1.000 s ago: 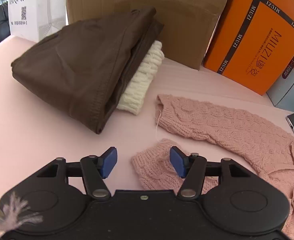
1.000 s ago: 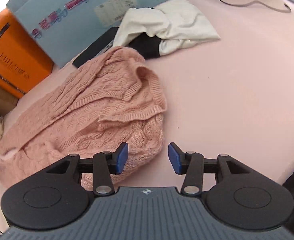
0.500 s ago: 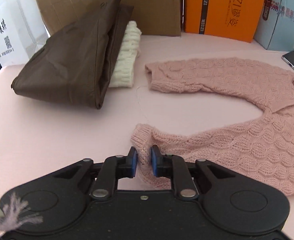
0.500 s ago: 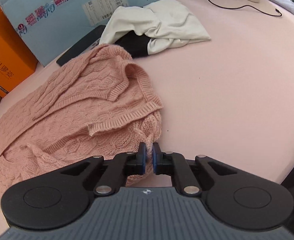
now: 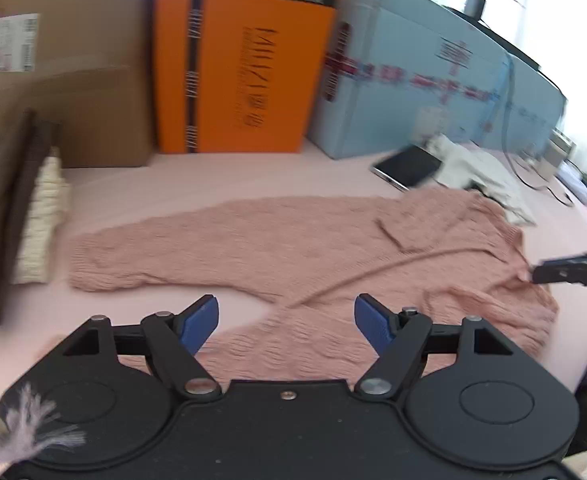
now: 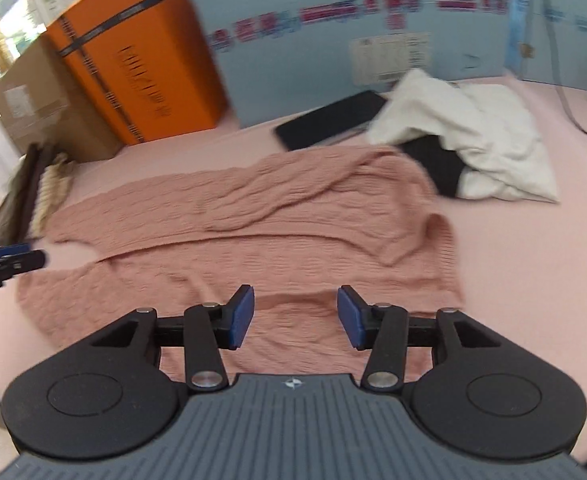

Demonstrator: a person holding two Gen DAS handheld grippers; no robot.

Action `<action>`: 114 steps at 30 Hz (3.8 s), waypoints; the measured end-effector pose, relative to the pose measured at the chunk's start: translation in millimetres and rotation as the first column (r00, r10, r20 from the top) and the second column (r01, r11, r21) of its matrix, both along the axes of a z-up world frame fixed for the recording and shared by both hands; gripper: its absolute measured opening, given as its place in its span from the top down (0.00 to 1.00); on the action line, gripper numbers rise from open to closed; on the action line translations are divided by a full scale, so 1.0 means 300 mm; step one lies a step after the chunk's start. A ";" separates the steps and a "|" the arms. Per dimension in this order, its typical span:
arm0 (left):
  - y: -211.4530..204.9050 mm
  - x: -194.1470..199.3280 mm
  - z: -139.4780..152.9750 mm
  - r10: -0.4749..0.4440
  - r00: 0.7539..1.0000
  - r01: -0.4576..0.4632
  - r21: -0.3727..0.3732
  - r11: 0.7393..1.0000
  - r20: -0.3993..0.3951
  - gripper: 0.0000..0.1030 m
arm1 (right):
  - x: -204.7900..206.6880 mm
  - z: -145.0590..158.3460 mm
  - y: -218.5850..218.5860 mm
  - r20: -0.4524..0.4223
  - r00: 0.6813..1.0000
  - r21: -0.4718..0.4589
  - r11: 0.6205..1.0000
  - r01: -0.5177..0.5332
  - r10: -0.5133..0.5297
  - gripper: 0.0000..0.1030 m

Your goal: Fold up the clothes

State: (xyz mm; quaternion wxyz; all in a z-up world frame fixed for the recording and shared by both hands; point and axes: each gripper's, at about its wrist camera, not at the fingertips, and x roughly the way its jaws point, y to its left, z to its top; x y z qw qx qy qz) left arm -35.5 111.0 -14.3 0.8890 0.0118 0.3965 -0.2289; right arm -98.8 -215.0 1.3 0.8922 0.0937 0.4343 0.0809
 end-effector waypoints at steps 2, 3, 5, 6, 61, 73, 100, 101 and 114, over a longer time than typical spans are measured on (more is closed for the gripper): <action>-0.079 -0.024 -0.024 -0.103 0.994 0.105 0.042 0.994 -0.032 0.26 | 0.055 -0.033 0.070 -0.020 0.995 0.011 0.995 -0.099 0.099 0.59; -0.106 -0.034 -0.039 -0.136 0.990 0.139 0.065 0.988 -0.047 0.25 | 0.082 -0.053 0.103 -0.032 0.990 0.012 0.990 -0.139 0.139 0.61; -0.142 -0.050 -0.073 -0.167 0.983 0.175 0.119 0.977 -0.077 0.24 | 0.130 -0.102 0.142 -0.067 0.982 -0.005 0.984 -0.176 0.175 0.69; -0.154 -0.057 -0.089 -0.175 0.980 0.187 0.143 0.972 -0.091 0.24 | 0.147 -0.130 0.152 -0.085 0.981 -0.016 0.984 -0.178 0.176 0.83; -0.228 -0.027 -0.051 -0.252 0.963 0.231 0.186 0.955 0.094 0.08 | -0.022 -0.072 -0.052 -0.074 0.997 0.149 0.989 0.000 0.011 0.64; -0.014 -0.190 -0.105 -0.382 0.924 0.365 0.332 0.870 -0.015 0.07 | -0.141 -0.088 -0.030 -0.162 0.987 -0.220 0.974 -0.058 0.022 0.29; -0.158 0.045 -0.114 -0.132 0.991 0.131 0.028 0.991 0.014 0.03 | -0.171 -0.197 0.233 -0.027 0.969 -0.609 0.764 -0.211 0.245 0.19; -0.156 0.041 -0.118 -0.134 0.991 0.134 0.029 0.991 0.006 0.03 | -0.165 -0.202 0.244 -0.009 0.963 -0.635 0.743 -0.213 0.268 0.19; 0.040 -0.114 -0.159 -0.236 0.971 0.214 0.335 0.918 0.026 0.05 | 0.018 -0.063 0.144 -0.035 0.953 -0.347 0.890 -0.295 0.302 0.83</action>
